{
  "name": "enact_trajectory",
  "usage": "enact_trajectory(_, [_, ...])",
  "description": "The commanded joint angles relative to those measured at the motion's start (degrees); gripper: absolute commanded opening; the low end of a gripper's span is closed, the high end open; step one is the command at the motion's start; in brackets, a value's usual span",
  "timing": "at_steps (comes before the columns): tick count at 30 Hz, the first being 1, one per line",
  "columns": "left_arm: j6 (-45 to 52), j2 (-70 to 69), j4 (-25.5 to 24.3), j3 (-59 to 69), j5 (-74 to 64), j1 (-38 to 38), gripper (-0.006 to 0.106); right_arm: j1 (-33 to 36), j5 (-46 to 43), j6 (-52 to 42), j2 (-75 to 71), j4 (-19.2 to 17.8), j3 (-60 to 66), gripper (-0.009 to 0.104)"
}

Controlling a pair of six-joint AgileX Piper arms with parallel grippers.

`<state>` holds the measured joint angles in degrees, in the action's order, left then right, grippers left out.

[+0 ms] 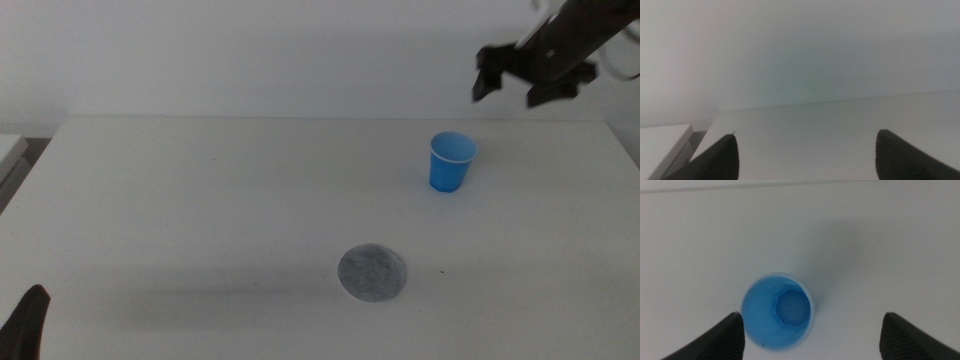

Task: Place an empty cup on a cup mat.

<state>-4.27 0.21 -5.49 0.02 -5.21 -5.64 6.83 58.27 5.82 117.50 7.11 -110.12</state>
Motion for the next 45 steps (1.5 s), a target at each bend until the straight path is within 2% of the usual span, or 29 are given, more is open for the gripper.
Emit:
enact_trajectory(1, [-0.2, -0.2, 0.0, 0.0, 0.3, -0.1, 0.094, 0.1, 0.3, -0.3, 3.1, 1.7, -1.7, 0.093])
enact_trajectory(7, [-0.2, -0.2, 0.0, 0.0, 0.3, -0.1, 0.094, 0.1, -0.6, -0.3, 9.9, 3.9, -2.0, 0.088])
enact_trajectory(9, [-0.2, -0.2, 0.0, 0.0, 0.3, -0.1, 0.094, 0.1, -1.6, -0.3, 11.5, 4.0, -2.0, 0.082])
enact_trajectory(10, [-0.2, -0.2, 0.0, 0.0, 0.3, -0.1, 0.094, 0.1, -2.5, -0.3, 12.3, 4.2, -2.0, 0.075])
enact_trajectory(12, [-0.2, -0.2, 0.0, 0.0, 0.3, -0.1, 0.094, 0.1, -3.9, -0.3, 13.3, 4.4, -2.0, 0.050])
enact_trajectory(14, [-0.2, -0.2, 0.0, 0.0, 0.3, -0.1, 0.094, 0.1, -5.0, -0.3, 13.8, 5.0, -2.0, 0.010])
enact_trajectory(15, [-0.2, -0.2, 0.0, 0.0, 0.3, -0.1, 0.094, 0.1, -4.6, -0.4, 13.6, 5.0, -2.0, -0.001])
enact_trajectory(19, [-0.2, -0.2, 0.0, 0.0, 0.3, -0.1, 0.094, 0.4, -1.1, -0.3, 9.3, 4.6, -1.3, 0.000])
enact_trajectory(22, [-0.2, -0.2, 0.0, 0.0, 0.3, -0.1, 0.094, 2.8, -1.0, -0.3, 2.6, 3.7, 5.4, 0.000])
enact_trajectory(27, [-0.2, -0.2, 0.0, 0.0, 0.3, -0.1, 0.094, 11.2, -12.0, 0.9, -10.9, 2.7, 24.6, 0.000])
enact_trajectory(32, [-0.2, -0.2, 0.0, 0.0, 0.3, -0.1, 0.094, 18.2, -18.6, 5.5, -18.5, 2.7, 36.6, 0.000])
enact_trajectory(38, [-0.2, -0.2, 0.0, 0.0, 0.3, -0.1, 0.094, 23.7, -22.6, 8.1, -17.4, 2.5, 40.0, -0.001])
enact_trajectory(42, [-0.2, -0.2, 0.0, 0.0, 0.3, -0.1, 0.094, 24.1, -24.2, 8.3, -14.6, 3.8, 40.0, -0.001])
enact_trajectory(45, [-0.2, -0.2, 0.0, 0.0, 0.3, -0.1, 0.094, 24.1, -24.2, 8.8, -12.8, 3.4, 40.0, -0.001])
